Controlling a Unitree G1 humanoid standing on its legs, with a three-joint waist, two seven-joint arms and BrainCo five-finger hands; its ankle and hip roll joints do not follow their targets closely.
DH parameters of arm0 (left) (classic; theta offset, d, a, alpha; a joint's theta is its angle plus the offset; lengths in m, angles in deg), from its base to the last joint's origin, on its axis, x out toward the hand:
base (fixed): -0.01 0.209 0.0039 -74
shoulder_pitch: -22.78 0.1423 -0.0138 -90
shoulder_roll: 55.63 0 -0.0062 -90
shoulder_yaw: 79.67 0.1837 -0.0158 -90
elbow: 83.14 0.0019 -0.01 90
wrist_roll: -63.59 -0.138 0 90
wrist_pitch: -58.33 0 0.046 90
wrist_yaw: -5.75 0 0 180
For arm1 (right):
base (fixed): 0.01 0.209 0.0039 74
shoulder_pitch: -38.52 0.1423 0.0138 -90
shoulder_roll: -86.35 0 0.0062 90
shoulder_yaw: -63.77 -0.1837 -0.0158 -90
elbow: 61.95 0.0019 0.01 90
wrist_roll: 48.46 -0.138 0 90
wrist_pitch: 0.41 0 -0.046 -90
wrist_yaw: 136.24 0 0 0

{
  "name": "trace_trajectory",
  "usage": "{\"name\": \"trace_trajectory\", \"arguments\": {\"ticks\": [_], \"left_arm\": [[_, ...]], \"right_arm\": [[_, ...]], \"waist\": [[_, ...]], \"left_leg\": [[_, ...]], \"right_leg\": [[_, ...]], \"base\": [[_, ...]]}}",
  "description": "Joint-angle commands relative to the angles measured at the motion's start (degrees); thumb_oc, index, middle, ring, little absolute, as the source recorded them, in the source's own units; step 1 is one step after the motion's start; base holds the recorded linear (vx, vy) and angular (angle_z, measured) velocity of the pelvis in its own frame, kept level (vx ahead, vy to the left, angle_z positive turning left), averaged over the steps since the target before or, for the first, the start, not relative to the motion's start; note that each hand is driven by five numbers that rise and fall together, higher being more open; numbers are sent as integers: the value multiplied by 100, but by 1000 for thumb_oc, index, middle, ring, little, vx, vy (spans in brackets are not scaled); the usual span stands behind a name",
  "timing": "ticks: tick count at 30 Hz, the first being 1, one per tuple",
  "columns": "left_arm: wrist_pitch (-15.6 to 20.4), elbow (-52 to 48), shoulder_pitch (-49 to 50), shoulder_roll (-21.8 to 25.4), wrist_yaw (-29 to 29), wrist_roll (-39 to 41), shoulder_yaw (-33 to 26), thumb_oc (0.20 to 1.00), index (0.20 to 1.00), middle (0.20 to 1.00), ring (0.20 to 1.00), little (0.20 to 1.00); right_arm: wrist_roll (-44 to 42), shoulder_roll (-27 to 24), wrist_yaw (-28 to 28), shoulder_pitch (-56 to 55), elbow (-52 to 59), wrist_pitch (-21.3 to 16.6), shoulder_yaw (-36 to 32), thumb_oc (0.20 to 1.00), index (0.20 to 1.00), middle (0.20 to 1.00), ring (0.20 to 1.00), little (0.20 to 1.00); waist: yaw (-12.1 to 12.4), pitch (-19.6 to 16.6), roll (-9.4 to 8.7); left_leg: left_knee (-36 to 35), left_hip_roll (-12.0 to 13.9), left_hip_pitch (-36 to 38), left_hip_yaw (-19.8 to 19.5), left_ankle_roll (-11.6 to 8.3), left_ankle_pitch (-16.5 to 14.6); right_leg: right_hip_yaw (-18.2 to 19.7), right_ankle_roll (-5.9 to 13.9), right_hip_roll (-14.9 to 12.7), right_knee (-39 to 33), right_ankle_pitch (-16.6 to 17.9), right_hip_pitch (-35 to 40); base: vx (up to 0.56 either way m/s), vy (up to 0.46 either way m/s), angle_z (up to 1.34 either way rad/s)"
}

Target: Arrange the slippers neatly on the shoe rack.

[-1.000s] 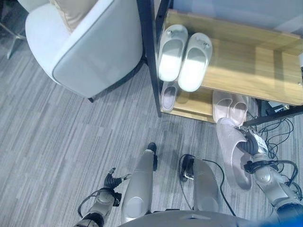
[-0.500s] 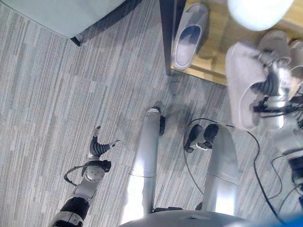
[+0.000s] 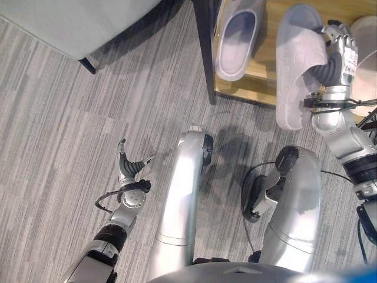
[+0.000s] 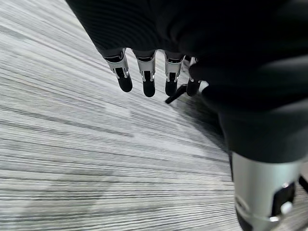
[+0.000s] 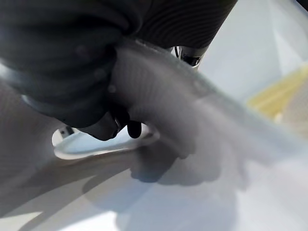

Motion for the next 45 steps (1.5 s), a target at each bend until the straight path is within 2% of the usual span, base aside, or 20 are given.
{"name": "trace_trajectory", "arguments": {"ticks": [1, 8, 16, 20, 26, 28, 29, 30, 33, 36, 41, 45], "left_arm": [[292, -159, -142, 78, -224, 17, -81, 1000, 1000, 1000, 1000, 1000], [387, 196, -69, 153, -100, 357, -60, 1000, 1000, 1000, 1000, 1000], [496, 294, 127, 306, 255, 667, -28, 1000, 1000, 1000, 1000, 1000], [326, 222, 85, 498, 265, 120, 342, 1000, 1000, 1000, 1000, 1000], [352, 354, 1, 585, 254, 73, 478, 1000, 1000, 1000, 1000, 1000], [353, 435, -20, 630, 267, 78, 470, 1000, 1000, 1000, 1000, 1000], [350, 429, -15, 648, 271, 84, 456, 1000, 1000, 1000, 1000, 1000], [357, 435, -2, 667, 254, 91, 431, 1000, 1000, 1000, 1000, 1000], [376, 665, 30, 601, 210, 135, 386, 1000, 1000, 1000, 1000, 1000], [466, 876, 87, 282, 187, 597, 212, 1000, 1000, 1000, 1000, 1000], [438, 919, 181, 193, 227, 563, 272, 1000, 1000, 1000, 1000, 1000], [352, 1133, 227, 112, 228, 502, 311, 1000, 1000, 1000, 1000, 1000]], "right_arm": [[-454, -268, -308, 994, 93, -58, -146, 200, 200, 200, 200, 200], [-1389, -94, -187, 2461, -1409, -83, 620, 200, 200, 200, 200, 200], [-2354, 213, 190, 2852, -2713, -208, 929, 200, 200, 200, 200, 200], [-2402, 405, 382, 2838, -3124, -192, 1073, 200, 200, 200, 200, 200], [-2328, 610, 468, 3156, -4056, -94, 1397, 200, 200, 200, 200, 200], [-2492, 660, 335, 3090, -4166, -142, 1222, 200, 200, 200, 200, 200], [-2550, 669, 312, 3080, -4170, -158, 1167, 244, 244, 244, 244, 244], [-2618, 689, 278, 3061, -4149, -180, 1111, 1000, 1000, 1000, 1000, 1000], [-2773, 821, 198, 3097, -4144, -257, 986, 1000, 1000, 1000, 1000, 1000], [-3032, 1007, 36, 3191, -4141, -317, 859, 1000, 1000, 1000, 1000, 1000], [-3114, 1044, 24, 3170, -4023, -362, 822, 1000, 1000, 1000, 1000, 1000], [-3340, 1093, -170, 2951, -3588, -541, 546, 1000, 1000, 1000, 1000, 1000]], "waist": [[158, 173, 57], [361, 249, 79], [532, 252, 67], [588, 252, 66], [670, 252, 34], [714, 252, 36], [734, 252, 42], [749, 252, 48], [777, 252, 35], [772, 252, 25], [742, 252, 23], [680, 252, 12]], "left_leg": [[-97, -49, 1042, -873, 186, -775], [219, -30, 1042, -901, 175, -961], [2, -21, 1042, -859, 105, -984], [129, -33, 1042, -908, 104, -1035], [135, -22, 1042, -933, 58, -1061], [138, -40, 1042, -974, 58, -1053], [149, -45, 1042, -984, 59, -1055], [164, -51, 1042, -996, 59, -1058], [210, -42, 1042, -987, 71, -1077], [295, -57, 1042, -976, 54, -1092], [338, -37, 1042, -949, 33, -1119], [319, -35, 1042, -906, 21, -1096]], "right_leg": [[310, -247, 51, -436, 816, 372], [530, -253, 58, -139, 783, 387], [551, -258, -131, -319, 852, 551], [559, -274, -133, -282, 865, 591], [543, -335, -171, -309, 858, 619], [512, -312, -185, -332, 876, 664], [512, -308, -185, -328, 878, 672], [505, -317, -186, -326, 874, 680], [504, -344, -152, -269, 857, 672], [512, -378, -127, -162, 844, 643], [576, -395, -98, -55, 825, 603], [581, -423, -81, -7, 804, 590]], "base": [[24, 15, -9], [15, 14, -3], [-8, 12, 7], [-18, 17, 1], [-38, 30, -2], [-19, 18, -1], [0, 0, 0], [0, 0, 0], [-2, 12, -4], [-1, 6, -3], [-5, 2, -1], [0, 0, 0]]}}
